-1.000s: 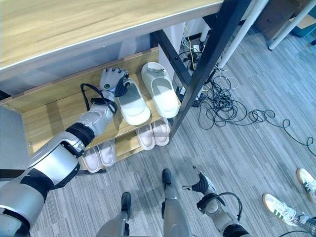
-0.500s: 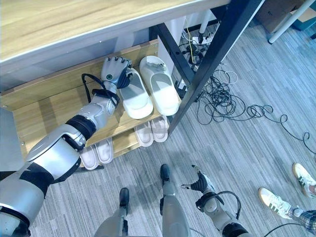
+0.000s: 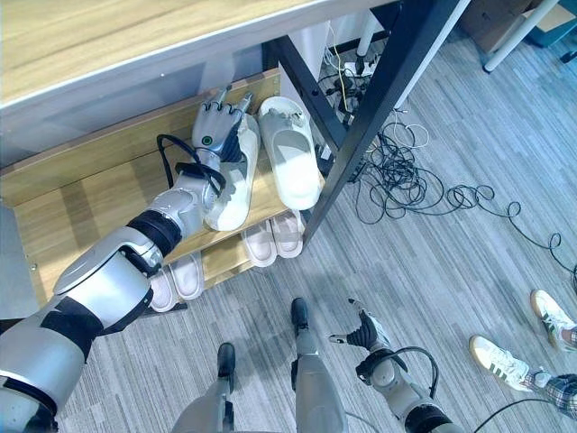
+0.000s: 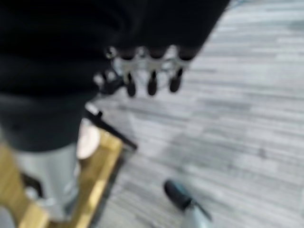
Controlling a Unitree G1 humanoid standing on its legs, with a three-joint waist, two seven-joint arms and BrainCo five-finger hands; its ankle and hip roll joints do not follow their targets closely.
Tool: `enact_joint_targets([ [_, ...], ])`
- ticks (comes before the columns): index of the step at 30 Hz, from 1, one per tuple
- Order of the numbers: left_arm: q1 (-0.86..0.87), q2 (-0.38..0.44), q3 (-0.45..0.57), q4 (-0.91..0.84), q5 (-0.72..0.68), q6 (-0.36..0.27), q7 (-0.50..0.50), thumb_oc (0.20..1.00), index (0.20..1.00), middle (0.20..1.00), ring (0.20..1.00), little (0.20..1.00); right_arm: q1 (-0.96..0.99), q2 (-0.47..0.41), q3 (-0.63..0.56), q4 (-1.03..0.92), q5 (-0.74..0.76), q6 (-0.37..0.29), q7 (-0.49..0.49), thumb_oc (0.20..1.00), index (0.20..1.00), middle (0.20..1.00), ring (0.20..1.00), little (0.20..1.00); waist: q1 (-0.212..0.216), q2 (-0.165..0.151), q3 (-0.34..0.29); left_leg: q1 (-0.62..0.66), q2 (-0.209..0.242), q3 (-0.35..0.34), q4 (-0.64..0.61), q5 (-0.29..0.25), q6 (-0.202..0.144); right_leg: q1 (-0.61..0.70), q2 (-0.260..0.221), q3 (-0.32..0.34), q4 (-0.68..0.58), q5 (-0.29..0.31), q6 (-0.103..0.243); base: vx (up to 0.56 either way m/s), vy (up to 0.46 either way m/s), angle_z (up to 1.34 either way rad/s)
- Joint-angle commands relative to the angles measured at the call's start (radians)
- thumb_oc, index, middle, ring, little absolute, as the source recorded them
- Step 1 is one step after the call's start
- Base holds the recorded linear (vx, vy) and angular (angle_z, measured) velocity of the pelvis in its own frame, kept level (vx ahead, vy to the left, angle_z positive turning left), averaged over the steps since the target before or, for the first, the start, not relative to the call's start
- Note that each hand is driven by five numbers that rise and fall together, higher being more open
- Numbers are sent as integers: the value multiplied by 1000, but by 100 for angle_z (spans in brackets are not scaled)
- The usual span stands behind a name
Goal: Arrange the slippers neatly on the shoe rack.
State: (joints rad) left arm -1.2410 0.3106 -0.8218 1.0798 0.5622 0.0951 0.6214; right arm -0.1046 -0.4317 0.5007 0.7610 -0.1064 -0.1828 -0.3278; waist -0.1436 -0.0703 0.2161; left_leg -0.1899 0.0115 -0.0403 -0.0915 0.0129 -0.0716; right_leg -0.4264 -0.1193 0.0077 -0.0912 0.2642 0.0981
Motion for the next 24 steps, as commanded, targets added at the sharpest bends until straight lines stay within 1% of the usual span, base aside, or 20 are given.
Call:
enact_joint_targets([
  [1, -106, 7, 84, -29, -36, -21, 32, 1000, 1000, 1000, 1000, 1000, -36, -26, -22, -26, 7, -19, -15, 1000, 1000, 1000, 1000, 1000, 24, 64, 79, -119, 8, 3, 4, 44, 25, 103, 2, -30, 46, -188, 60, 0, 0, 0],
  [10, -81, 39, 125, -58, -73, -18, 26, 1000, 1000, 1000, 1000, 1000, -16, -14, -25, -8, 2, -4, 2, 1000, 1000, 1000, 1000, 1000, 38, 66, 73, -104, 5, -1, 4, 43, 26, 120, 0, -40, 45, -191, 61, 0, 0, 0],
  [18, -48, 77, 156, -90, -97, -24, 26, 1000, 1000, 1000, 1000, 1000, -3, -2, -22, -1, -3, 1, 16, 1000, 1000, 1000, 1000, 1000, 49, 61, 63, -95, 4, -3, 4, 42, 25, 136, 2, -50, 44, -194, 60, 0, 0, 0],
  [24, 21, 126, 205, -161, -119, -32, 27, 1000, 1000, 1000, 1000, 1000, 14, 7, -30, 5, -4, 6, 22, 1000, 1000, 1000, 1000, 1000, 58, 60, 60, -89, 4, -7, 4, 42, 26, 145, 1, -55, 44, -194, 60, -4, -2, 1],
])
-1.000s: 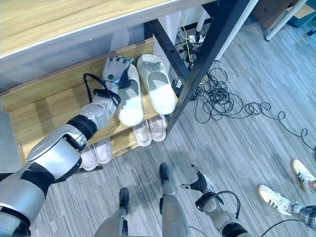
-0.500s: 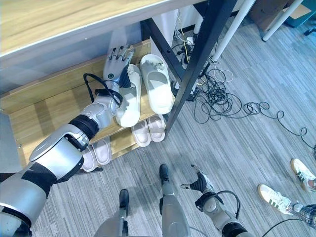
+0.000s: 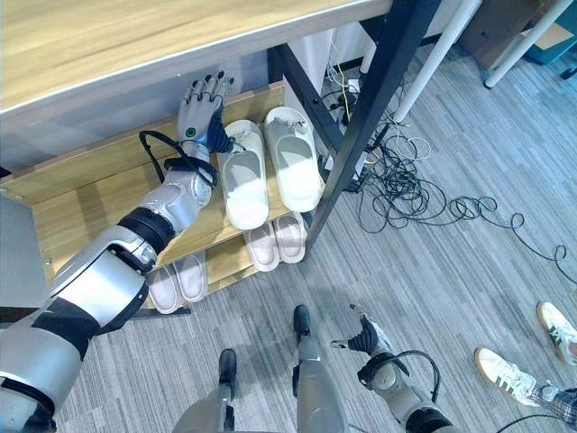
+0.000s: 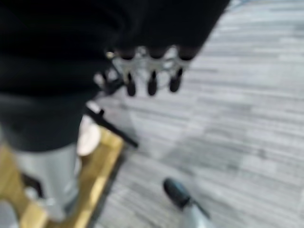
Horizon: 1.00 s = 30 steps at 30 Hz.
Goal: Arrange the slippers neatly on the shoe rack.
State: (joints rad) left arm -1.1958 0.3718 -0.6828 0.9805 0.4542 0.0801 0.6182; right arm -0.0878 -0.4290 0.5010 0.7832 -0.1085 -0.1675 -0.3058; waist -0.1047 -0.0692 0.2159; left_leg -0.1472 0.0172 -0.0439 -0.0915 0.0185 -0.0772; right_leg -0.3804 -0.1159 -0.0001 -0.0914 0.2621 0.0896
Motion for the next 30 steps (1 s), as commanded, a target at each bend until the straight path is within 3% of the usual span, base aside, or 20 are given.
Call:
enact_joint_targets([
  [1, -3, 73, 80, -81, -13, -16, 32, 1000, 1000, 1000, 1000, 1000, 1, 6, -34, -17, -2, -10, 1, 1000, 1000, 1000, 1000, 1000, 22, 59, 60, -131, -1, -3, 4, 36, 32, 100, -2, -49, 45, -192, 68, 0, 0, 0],
  [10, 196, 159, 191, -215, -5, -21, 24, 1000, 1000, 1000, 1000, 1000, 41, 19, -67, -25, -2, -5, 13, 1000, 1000, 1000, 1000, 1000, 48, 54, 52, -124, 0, -10, 4, 37, 31, 113, 0, -59, 46, -197, 63, -9, -4, 7],
  [16, 290, 173, 200, -241, 37, -22, 12, 1000, 1000, 1000, 1000, 1000, 43, 26, -70, -25, -3, -6, 14, 1000, 1000, 1000, 1000, 1000, 57, 50, 54, -127, 2, -14, 4, 40, 30, 112, 0, -62, 46, -196, 61, -6, -2, 2],
  [30, 385, 53, 172, -283, 32, -57, -33, 1000, 1000, 1000, 1000, 1000, 25, 37, -69, -16, 6, -2, 6, 1000, 1000, 1000, 1000, 1000, 65, 53, 56, -128, -3, -16, 4, 42, 33, 111, -2, -60, 48, -195, 58, 0, 0, 0],
])
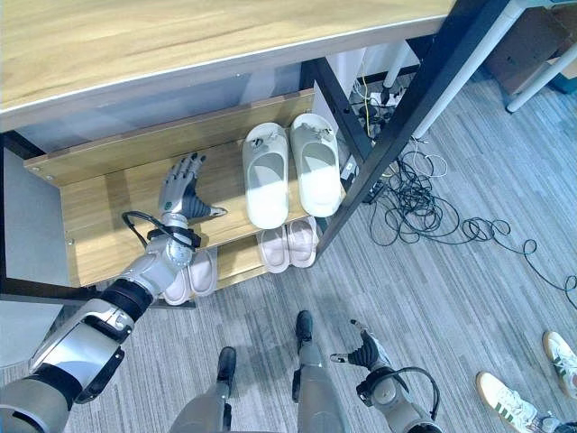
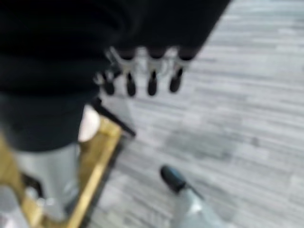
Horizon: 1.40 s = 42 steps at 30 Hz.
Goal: Arrange the slippers neatly on the shoe rack.
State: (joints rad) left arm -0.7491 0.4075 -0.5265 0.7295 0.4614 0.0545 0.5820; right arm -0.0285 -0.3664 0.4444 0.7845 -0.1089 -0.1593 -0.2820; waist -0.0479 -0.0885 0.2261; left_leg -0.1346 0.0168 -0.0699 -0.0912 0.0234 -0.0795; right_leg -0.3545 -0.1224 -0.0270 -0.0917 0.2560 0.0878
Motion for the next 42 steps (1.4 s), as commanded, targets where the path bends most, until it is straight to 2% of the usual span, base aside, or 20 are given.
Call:
enact_joint_targets([
  [1, -58, 10, 13, -34, 21, -33, 1, 1000, 1000, 1000, 1000, 1000, -36, -25, -11, -15, 7, -8, -18, 1000, 1000, 1000, 1000, 1000, 8, 74, 46, -140, -3, 11, 4, 37, 36, 85, 4, -33, 49, -188, 60, 0, 0, 0],
  [8, -50, -49, 0, -19, -3, -43, 0, 1000, 1000, 1000, 1000, 1000, -42, -18, -3, 2, 10, -2, -18, 1000, 1000, 1000, 1000, 1000, 6, 78, 42, -139, -6, 12, 4, 37, 37, 84, 3, -31, 51, -190, 58, 0, 0, 0],
  [26, -139, -142, -44, 82, -47, -43, 4, 1000, 1000, 1000, 1000, 1000, -66, -6, 40, 47, 17, -2, -15, 1000, 1000, 1000, 1000, 1000, -8, 79, 34, -142, -3, 13, 4, 40, 36, 79, 3, -28, 51, -189, 56, 0, 0, 0],
  [42, -198, -185, -65, 139, -84, -52, 3, 1000, 1000, 1000, 1000, 1000, -73, -5, 60, 62, 14, 2, -11, 1000, 1000, 1000, 1000, 1000, -20, 78, 22, -140, -2, 21, 4, 40, 37, 74, 5, -20, 51, -188, 55, 0, 0, 0],
])
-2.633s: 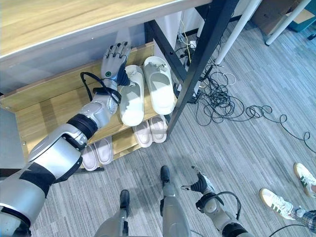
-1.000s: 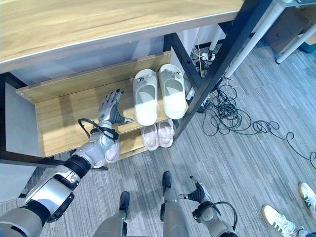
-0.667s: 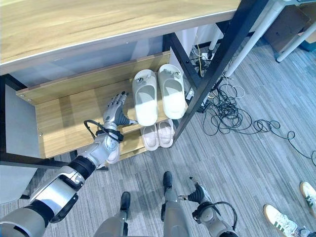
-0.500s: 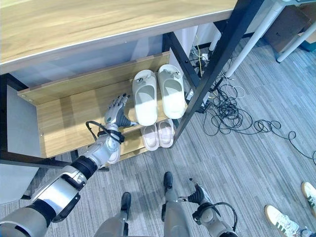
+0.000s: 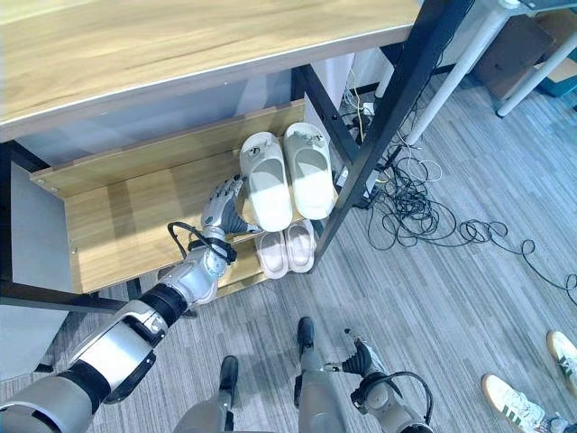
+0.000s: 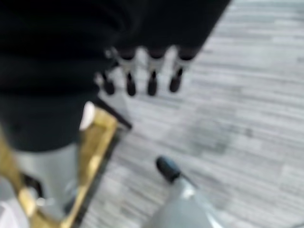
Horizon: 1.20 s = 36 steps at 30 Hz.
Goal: Arrange the slippers neatly on the shoe rack.
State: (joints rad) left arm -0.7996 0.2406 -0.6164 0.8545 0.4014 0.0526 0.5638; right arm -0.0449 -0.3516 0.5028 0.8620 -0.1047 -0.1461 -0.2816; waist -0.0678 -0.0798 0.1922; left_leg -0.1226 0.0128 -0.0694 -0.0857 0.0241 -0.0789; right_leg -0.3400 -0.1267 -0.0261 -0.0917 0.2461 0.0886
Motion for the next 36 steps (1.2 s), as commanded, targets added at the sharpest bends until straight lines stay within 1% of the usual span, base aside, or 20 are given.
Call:
enact_joint_targets([
  [1, -152, -20, 25, 19, -26, -50, 21, 1000, 1000, 1000, 1000, 1000, -57, -20, 3, -13, 10, -11, -12, 1000, 1000, 1000, 1000, 1000, -1, 69, 55, -153, 2, 22, -2, 39, 36, 59, 9, -21, 52, -178, 54, 0, 0, 0],
  [13, -181, -49, 10, 48, -30, -49, 17, 1000, 1000, 1000, 1000, 1000, -63, -12, 13, 0, 12, -12, -11, 1000, 1000, 1000, 1000, 1000, -8, 67, 45, -152, 4, 27, -2, 37, 37, 58, 11, -18, 53, -179, 54, 0, 0, 0],
  [15, -179, -51, 12, 50, -33, -50, 19, 1000, 1000, 1000, 1000, 1000, -64, -11, 13, 1, 13, -12, -12, 1000, 1000, 1000, 1000, 1000, -8, 67, 45, -152, 4, 27, -2, 37, 37, 58, 12, -18, 52, -180, 54, 0, 0, 0],
  [19, -159, -83, 27, 56, -73, -59, 28, 1000, 1000, 1000, 1000, 1000, -59, -6, 13, 6, 16, -11, -12, 1000, 1000, 1000, 1000, 1000, -8, 66, 40, -150, 4, 26, -2, 36, 38, 61, 12, -21, 52, -180, 54, 0, 0, 0],
  [24, -139, -85, 17, 42, -56, -55, 26, 1000, 1000, 1000, 1000, 1000, -54, -1, 9, 10, 18, -11, -11, 1000, 1000, 1000, 1000, 1000, -7, 64, 28, -140, 5, 26, -2, 32, 39, 70, 12, -20, 54, -184, 54, 0, 0, 0],
  [26, -145, -54, 26, -9, -41, -49, 21, 1000, 1000, 1000, 1000, 1000, -43, 6, 3, 19, 32, -9, 8, 1000, 1000, 1000, 1000, 1000, -2, 65, 14, -129, 5, 25, -2, 28, 39, 83, 12, -26, 55, -188, 57, 0, 0, 0],
  [27, -144, -53, 26, -11, -41, -48, 20, 1000, 1000, 1000, 1000, 1000, -43, 6, 3, 19, 32, -9, 8, 1000, 1000, 1000, 1000, 1000, -2, 64, 14, -128, 4, 24, -2, 28, 39, 84, 12, -26, 55, -188, 57, 0, 0, 0],
  [31, -141, -16, 41, -118, -35, -60, 12, 1000, 1000, 1000, 1000, 1000, -24, 11, -7, 24, 44, -11, 29, 1000, 1000, 1000, 1000, 1000, 7, 64, -1, -115, 4, 18, -2, 24, 38, 103, 13, -34, 54, -194, 58, 0, 0, 0],
  [32, -127, 3, 51, -163, -34, -62, 8, 1000, 1000, 1000, 1000, 1000, -19, 14, -13, 28, 45, -9, 32, 1000, 1000, 1000, 1000, 1000, 9, 64, -6, -109, 5, 17, -2, 22, 38, 110, 14, -36, 53, -195, 58, 51, -19, 2],
  [33, -51, 65, 83, -287, -26, -83, -15, 1000, 1000, 1000, 1000, 1000, -5, 32, -40, 66, 50, -4, 43, 1000, 1000, 1000, 1000, 1000, 22, 66, -21, -90, 5, 17, -2, 18, 39, 133, 14, -44, 55, -201, 59, 47, -17, -1],
  [34, -47, 67, 83, -292, -25, -82, -17, 1000, 1000, 1000, 1000, 1000, -4, 33, -39, 66, 50, -4, 43, 1000, 1000, 1000, 1000, 1000, 22, 65, -21, -89, 5, 17, -2, 17, 39, 134, 14, -44, 54, -201, 59, 57, -15, -10],
  [36, 20, 109, 112, -369, -13, -91, -35, 1000, 1000, 1000, 1000, 1000, 15, 47, -54, 94, 44, 3, 53, 1000, 1000, 1000, 1000, 1000, 31, 66, -34, -70, 4, 16, -2, 11, 39, 155, 14, -47, 52, -206, 58, 49, -19, 4],
])
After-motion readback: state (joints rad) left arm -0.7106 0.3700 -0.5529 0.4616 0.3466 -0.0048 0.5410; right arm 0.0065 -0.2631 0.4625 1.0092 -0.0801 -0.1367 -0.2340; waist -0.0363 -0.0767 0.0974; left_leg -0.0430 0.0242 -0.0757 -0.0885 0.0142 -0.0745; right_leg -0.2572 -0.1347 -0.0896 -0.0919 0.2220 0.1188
